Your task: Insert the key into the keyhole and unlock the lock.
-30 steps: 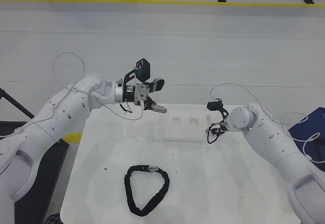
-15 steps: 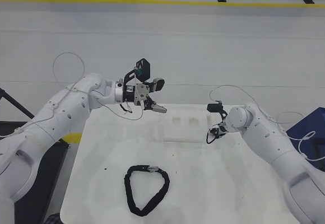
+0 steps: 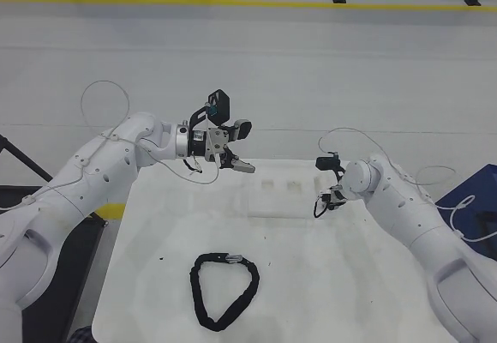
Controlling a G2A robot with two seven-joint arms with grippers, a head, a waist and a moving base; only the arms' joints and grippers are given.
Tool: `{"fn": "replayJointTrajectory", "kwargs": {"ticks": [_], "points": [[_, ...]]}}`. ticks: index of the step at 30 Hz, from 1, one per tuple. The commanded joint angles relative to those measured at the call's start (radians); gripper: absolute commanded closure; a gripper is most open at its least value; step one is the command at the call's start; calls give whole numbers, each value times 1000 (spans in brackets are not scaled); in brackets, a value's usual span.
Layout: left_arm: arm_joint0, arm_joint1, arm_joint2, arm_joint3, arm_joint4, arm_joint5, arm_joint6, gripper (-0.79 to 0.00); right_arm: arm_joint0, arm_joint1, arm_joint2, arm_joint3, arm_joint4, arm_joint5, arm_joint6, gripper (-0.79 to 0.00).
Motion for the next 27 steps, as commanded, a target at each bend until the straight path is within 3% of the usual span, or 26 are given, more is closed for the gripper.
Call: {"fn": "replayJointTrajectory", "kwargs": {"ticks": [1, 12, 17, 27], "points": [[-48, 1, -16, 32, -20, 0, 17, -785, 9, 2, 8, -13, -7, 12, 12, 0], [-48, 1, -16, 32, -20, 0, 17, -785, -3, 55, 105, -235, -41, 76, 86, 0], [-48, 1, -16, 32, -20, 0, 17, -785, -66, 101, 196, -414, -39, 45, 88, 0], [-48, 1, -16, 32, -20, 0, 17, -785, -232, 184, 397, -797, -100, 78, 113, 0]]}}
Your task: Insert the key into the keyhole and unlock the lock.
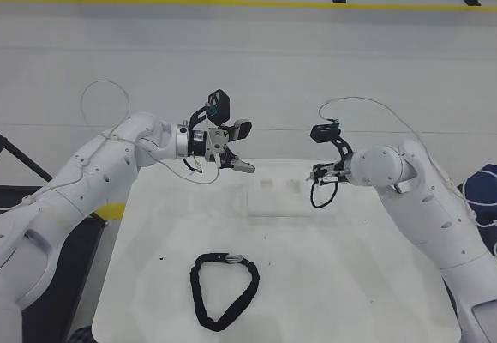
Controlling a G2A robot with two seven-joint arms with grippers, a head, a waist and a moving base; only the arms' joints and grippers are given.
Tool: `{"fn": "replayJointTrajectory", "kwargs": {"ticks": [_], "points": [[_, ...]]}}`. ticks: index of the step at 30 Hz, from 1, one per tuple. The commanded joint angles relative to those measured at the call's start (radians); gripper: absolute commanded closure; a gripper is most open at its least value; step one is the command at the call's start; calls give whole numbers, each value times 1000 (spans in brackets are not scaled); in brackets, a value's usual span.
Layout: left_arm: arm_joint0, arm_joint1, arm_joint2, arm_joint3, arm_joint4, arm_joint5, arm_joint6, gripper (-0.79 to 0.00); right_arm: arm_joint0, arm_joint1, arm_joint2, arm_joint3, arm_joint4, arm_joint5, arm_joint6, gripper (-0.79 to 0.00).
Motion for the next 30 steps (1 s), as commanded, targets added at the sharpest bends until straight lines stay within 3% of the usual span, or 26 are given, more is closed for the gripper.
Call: {"fn": "replayJointTrajectory", "kwargs": {"ticks": [1, 8, 17, 23, 30], "points": [[-48, 1, -16, 32, -20, 0, 17, -785, -34, 16, 42, -83, -39, 17, 7, 0], [-48, 1, -16, 32, -20, 0, 17, -785, -159, 53, 202, -294, -37, 3, -55, 0], [-48, 1, -16, 32, -20, 0, 17, -785, -393, 88, 446, -552, -15, 4, -223, 0], [-48, 1, -16, 32, -20, 0, 17, -785, -521, 101, 582, -628, 51, -63, -270, 0], [-48, 1, -16, 32, -20, 0, 17, -785, -580, 105, 631, -662, 64, -76, -292, 0]]}}
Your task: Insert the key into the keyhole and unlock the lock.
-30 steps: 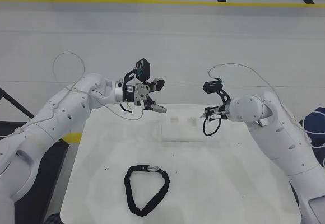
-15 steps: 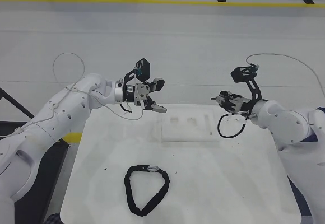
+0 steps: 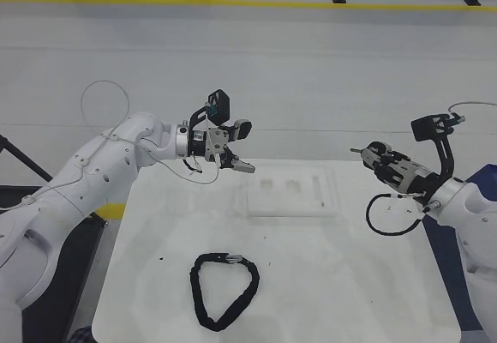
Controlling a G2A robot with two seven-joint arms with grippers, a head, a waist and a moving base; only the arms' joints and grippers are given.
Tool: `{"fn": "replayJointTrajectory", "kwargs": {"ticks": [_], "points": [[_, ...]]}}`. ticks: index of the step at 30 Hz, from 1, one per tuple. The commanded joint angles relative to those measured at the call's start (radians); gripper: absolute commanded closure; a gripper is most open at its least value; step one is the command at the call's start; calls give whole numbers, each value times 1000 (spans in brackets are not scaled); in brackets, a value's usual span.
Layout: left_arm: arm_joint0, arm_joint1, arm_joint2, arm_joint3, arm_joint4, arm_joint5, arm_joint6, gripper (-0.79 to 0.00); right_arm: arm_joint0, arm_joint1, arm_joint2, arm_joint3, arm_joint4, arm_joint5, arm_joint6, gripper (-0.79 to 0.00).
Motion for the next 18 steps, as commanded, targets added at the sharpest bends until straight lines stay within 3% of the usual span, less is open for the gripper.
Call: {"fn": "replayJointTrajectory", "kwargs": {"ticks": [1, 16, 17, 18], "points": [[-48, 1, -16, 32, -20, 0, 17, -785, 1, 0, -1, 0, 0, 0, 0, 0], [-48, 1, -16, 32, -20, 0, 17, -785, 1, 0, -1, 0, 0, 0, 0, 0], [1, 0, 0, -2, -6, 6, -5, -785, 1, 0, -1, 0, 0, 0, 0, 0], [5, 2, -7, -12, 14, 26, -22, -785, 1, 0, -1, 0, 0, 0, 0, 0]]}}
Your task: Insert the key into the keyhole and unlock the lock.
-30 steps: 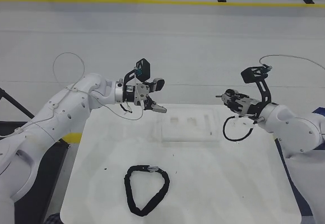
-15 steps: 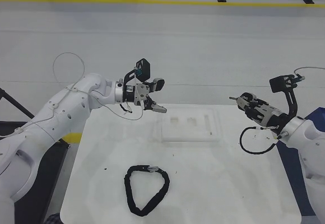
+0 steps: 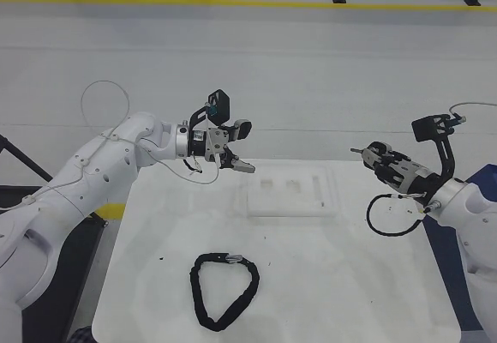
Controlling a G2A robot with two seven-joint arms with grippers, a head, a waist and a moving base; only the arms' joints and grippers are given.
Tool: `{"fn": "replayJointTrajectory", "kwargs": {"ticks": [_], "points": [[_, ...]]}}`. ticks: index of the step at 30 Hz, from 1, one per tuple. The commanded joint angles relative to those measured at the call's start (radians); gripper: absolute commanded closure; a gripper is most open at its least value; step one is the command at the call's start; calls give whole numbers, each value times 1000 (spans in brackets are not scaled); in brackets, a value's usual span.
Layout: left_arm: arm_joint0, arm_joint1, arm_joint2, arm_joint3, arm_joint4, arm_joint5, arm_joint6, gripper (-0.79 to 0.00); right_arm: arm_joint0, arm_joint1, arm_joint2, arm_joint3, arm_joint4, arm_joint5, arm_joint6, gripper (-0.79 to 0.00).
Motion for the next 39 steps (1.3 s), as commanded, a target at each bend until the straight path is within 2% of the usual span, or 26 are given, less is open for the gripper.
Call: {"fn": "replayJointTrajectory", "kwargs": {"ticks": [1, 11, 16, 20, 26, 31, 39], "points": [[7, 6, -13, -26, 41, 33, -41, -785, 0, 0, 0, 0, 0, 0, 0, 0], [114, 67, -62, -102, 71, -6, -139, -785, 0, 0, 0, 0, 0, 0, 0, 0], [165, 82, -48, -155, 85, -6, -190, -785, 0, 0, 0, 0, 0, 0, 0, 0], [202, 86, -46, -155, 139, -6, -174, -785, 0, 0, 0, 0, 0, 0, 0, 0], [250, 75, -41, -152, 285, -6, -35, -785, 0, 0, 0, 0, 0, 0, 0, 0], [278, 73, -11, -105, 391, -6, 111, -785, 0, 0, 0, 0, 0, 0, 0, 0], [316, 76, 2, -59, 554, -6, 245, -785, 0, 0, 0, 0, 0, 0, 0, 0]]}}
